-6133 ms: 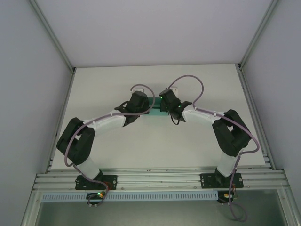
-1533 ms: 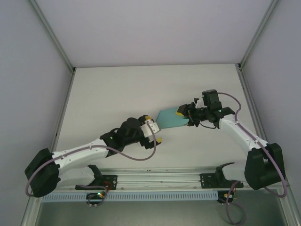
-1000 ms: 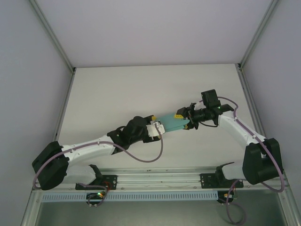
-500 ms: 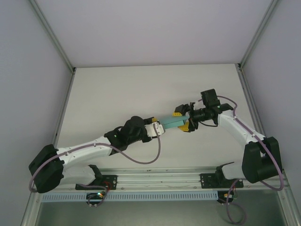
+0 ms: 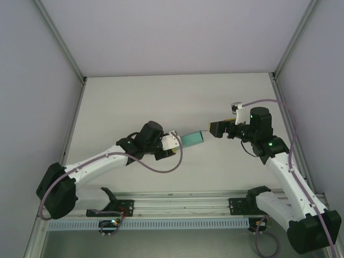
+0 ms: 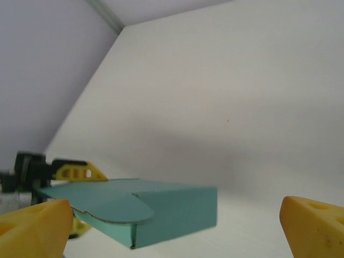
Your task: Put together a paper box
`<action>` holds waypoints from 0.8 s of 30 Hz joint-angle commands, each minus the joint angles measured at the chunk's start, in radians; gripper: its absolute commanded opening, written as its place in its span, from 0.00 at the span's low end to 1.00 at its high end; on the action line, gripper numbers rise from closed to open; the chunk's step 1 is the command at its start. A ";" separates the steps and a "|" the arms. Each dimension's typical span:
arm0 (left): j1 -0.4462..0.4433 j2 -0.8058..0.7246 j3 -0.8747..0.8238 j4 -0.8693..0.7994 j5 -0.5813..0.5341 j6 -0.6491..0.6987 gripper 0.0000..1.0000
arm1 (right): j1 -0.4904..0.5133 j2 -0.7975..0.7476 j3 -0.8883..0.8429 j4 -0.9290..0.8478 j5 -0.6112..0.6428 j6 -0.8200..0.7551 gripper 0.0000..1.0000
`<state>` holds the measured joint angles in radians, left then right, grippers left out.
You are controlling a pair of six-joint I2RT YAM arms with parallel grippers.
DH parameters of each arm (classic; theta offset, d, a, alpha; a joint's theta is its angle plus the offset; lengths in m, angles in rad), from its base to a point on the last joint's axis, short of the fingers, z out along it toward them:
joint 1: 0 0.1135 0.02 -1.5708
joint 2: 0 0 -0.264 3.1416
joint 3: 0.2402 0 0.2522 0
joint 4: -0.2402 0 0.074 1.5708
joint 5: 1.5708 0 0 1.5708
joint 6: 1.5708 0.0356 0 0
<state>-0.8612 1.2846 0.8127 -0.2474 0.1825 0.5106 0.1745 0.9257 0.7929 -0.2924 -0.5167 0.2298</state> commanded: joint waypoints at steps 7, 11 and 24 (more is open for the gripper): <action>0.114 0.184 0.123 -0.240 0.197 0.058 0.34 | 0.137 0.164 0.065 -0.174 -0.079 -0.645 0.91; 0.125 0.227 0.165 -0.275 0.224 0.085 0.33 | 0.159 0.296 0.142 -0.301 -0.032 -0.734 0.85; 0.125 0.250 0.180 -0.293 0.201 0.117 0.33 | 0.165 0.464 0.195 -0.186 -0.039 -0.767 0.60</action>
<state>-0.7380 1.5238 0.9630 -0.5144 0.3672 0.5999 0.3321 1.3857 0.9611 -0.4999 -0.4885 -0.5156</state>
